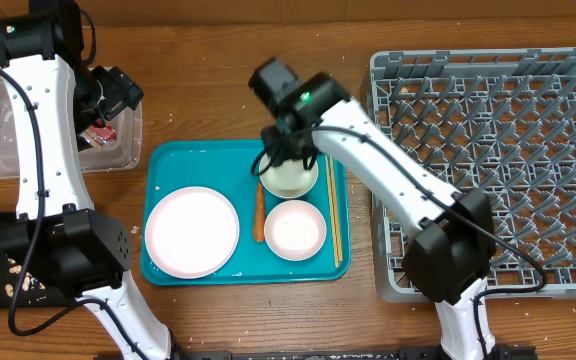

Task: Sort waste into correct bins and load items into the dishwasher
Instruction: 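Lift the cup with the right gripper and carry it to the rack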

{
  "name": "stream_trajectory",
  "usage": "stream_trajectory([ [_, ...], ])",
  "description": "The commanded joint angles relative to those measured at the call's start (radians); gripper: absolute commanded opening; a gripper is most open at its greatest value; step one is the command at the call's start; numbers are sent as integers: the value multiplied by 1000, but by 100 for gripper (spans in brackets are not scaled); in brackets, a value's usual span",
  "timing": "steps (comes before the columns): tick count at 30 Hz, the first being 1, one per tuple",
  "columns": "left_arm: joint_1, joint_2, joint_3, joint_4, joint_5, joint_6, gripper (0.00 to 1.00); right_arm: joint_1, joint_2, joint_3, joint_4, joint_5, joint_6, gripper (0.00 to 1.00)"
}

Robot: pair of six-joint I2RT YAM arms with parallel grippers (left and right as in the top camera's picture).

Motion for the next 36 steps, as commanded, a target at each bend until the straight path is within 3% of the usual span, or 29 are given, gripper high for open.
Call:
stream_trajectory([
  [1, 3, -10, 23, 2, -13, -9, 100, -75, -44, 155, -63, 112, 4, 57],
  [6, 3, -10, 23, 2, -13, -9, 100, -241, -84, 296, -154, 148, -75, 56],
  [12, 3, -10, 23, 2, -13, -9, 100, -551, -115, 304, -166, 171, -94, 57],
  [22, 3, -10, 23, 2, -13, -9, 100, -1022, -92, 288, -179, -11, -96, 57],
  [27, 3, -10, 23, 2, -13, -9, 100, -1122, -43, 279, -227, -54, -102, 61],
  [34, 3, -10, 23, 2, -13, -9, 100, -1135, -31, 175, -183, -54, -97, 65],
  [36, 3, -10, 23, 2, -13, -9, 100, -1129, -31, 164, -183, -54, -97, 72],
])
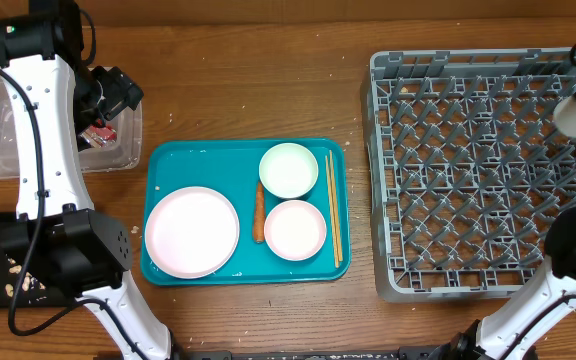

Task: Sort waste into correct bins and load items into the dishwasher
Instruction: 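Lift the cup with the right gripper and carry it to the rack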

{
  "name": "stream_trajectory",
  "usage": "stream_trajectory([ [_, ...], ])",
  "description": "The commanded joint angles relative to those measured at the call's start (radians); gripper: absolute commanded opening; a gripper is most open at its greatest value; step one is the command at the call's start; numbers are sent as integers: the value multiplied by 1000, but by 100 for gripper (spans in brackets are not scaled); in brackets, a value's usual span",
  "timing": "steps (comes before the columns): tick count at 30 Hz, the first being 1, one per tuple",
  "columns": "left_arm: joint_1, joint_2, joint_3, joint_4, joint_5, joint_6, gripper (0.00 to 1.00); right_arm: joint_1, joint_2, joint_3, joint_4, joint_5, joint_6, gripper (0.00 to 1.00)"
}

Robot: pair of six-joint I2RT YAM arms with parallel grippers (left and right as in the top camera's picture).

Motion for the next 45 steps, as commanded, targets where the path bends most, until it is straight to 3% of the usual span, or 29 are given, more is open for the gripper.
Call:
stream_trajectory([
  [1, 3, -10, 23, 2, -13, -9, 100, 11, 1, -15, 5, -13, -6, 81],
  [8, 3, -10, 23, 2, -13, -9, 100, 18, -1, -14, -36, -18, 1, 96],
  [17, 3, -10, 23, 2, -13, -9, 100, 58, -57, -5, -82, -179, -5, 99],
  [25, 3, -10, 23, 2, -13, -9, 100, 229, -95, -7, -99, -204, 0, 98],
  [31, 3, -10, 23, 2, -13, -9, 100, 448, -95, -7, -94, -202, -8, 98],
  [36, 3, -10, 23, 2, -13, -9, 100, 629, -95, -8, -67, -96, -6, 95],
  [39, 3, -10, 23, 2, -13, -9, 100, 696, -95, -8, -83, 206, 157, 100],
  [41, 3, -10, 23, 2, -13, -9, 100, 699, -95, -8, -103, 320, 237, 100],
  [45, 3, -10, 23, 2, -13, -9, 100, 599, -95, -8, -132, 345, 283, 100],
])
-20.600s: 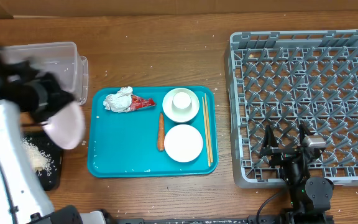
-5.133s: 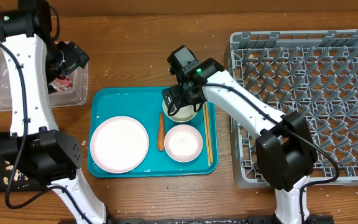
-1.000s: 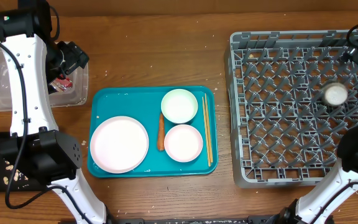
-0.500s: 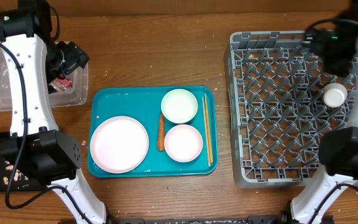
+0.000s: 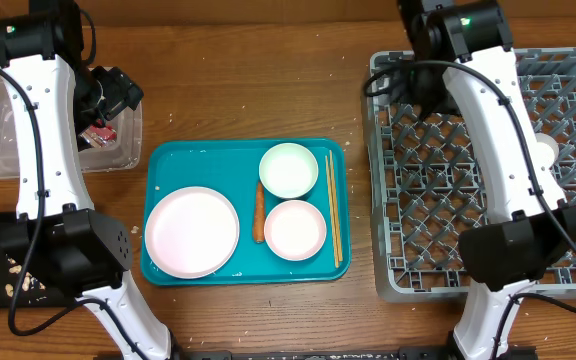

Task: Sort waste into correct bins and load items into the dishwasher
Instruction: 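Lift the cup with the right gripper and carry it to the rack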

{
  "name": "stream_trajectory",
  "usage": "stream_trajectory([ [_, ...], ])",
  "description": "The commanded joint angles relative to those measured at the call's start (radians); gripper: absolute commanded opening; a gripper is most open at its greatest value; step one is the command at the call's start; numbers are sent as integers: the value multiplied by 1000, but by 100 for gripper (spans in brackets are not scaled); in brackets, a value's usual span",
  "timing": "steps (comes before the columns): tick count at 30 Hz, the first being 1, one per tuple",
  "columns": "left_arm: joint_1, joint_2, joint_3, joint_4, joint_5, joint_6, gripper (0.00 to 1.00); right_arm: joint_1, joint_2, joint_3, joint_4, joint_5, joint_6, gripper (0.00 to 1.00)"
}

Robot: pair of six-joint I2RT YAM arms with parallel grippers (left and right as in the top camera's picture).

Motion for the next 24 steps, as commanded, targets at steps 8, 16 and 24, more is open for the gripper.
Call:
stream_trajectory([
  [8, 3, -10, 23, 2, -13, -9, 100, -422, -34, -31, -39, -152, -10, 37],
  [16, 3, -10, 23, 2, -13, -9, 100, -586, -34, -253, 19, -177, -23, 4],
  [24, 3, -10, 23, 2, -13, -9, 100, -605, -34, -366, 122, -217, -65, 4],
])
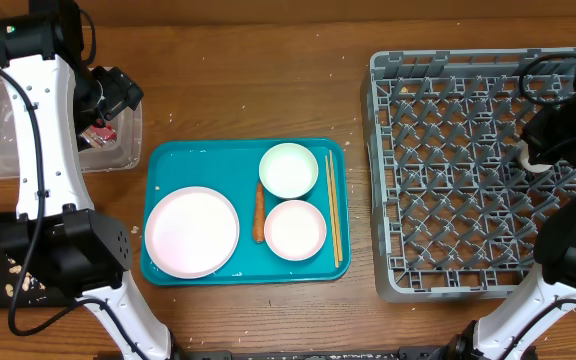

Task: Sort waste into correct bins and load items into the dishwasher
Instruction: 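Lift the cup with the right gripper and carry it to the rack, then lower the cup upside down into the rack and release it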

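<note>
A teal tray (158, 165) holds a large white plate (191, 232), a pale green bowl (288, 170), a pink-rimmed bowl (295, 229), a carrot (259, 212) and chopsticks (334, 210). The grey dish rack (448, 160) stands at the right. My right gripper (543, 140) hangs over the rack's right side, just above a small white item (530, 162) lying in the rack; its jaws are hidden. My left gripper (118, 95) hovers at the clear bin, and its jaws cannot be made out either.
A red-and-white scrap (96, 135) lies in the clear bin. A black tray with crumbs sits at the near left, partly under the left arm's base. The right arm's base covers the rack's near right corner.
My right gripper has moved from the rack's far left corner to its right side, now over the small white item. The left arm and the tray's contents are unchanged.
My right gripper was down at the green bowl on the tray. Then it was at the far right edge over the rack with a white item at its tip. Then it stood at the rack's far left, the white item lying in the rack. Now it is above that item.
</note>
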{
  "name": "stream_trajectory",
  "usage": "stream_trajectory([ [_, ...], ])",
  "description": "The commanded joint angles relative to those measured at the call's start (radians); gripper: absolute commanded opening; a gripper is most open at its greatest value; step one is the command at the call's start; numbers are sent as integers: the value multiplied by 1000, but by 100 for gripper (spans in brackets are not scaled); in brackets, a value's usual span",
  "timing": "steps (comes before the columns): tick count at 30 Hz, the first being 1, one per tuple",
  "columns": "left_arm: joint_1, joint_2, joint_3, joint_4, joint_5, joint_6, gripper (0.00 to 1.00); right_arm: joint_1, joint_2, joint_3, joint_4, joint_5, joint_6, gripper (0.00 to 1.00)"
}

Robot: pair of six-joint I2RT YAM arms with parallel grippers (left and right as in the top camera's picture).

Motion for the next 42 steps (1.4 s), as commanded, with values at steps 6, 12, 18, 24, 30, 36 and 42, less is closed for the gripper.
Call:
stream_trajectory([
  [6, 3, -10, 22, 2, -13, -9, 100, -2, -31, -23, 116, -14, -17, 4],
  [12, 3, -10, 22, 2, -13, -9, 100, -7, -29, -41, 119, -5, -14, 4],
  [18, 3, -10, 22, 2, -13, -9, 100, -7, -29, -41, 84, 25, -13, 4],
  [24, 3, -10, 22, 2, -13, -9, 100, -14, -28, -41, 139, 79, -10, 4],
  [30, 3, -10, 22, 2, -13, -9, 100, -35, -21, -41, 177, 79, -10, 4],
  [36, 3, -10, 22, 2, -13, -9, 100, -42, -21, -41, 256, 79, -11, 4],
  [42, 3, -10, 22, 2, -13, -9, 100, -42, -23, 4, 278, 83, -14, 4],
])
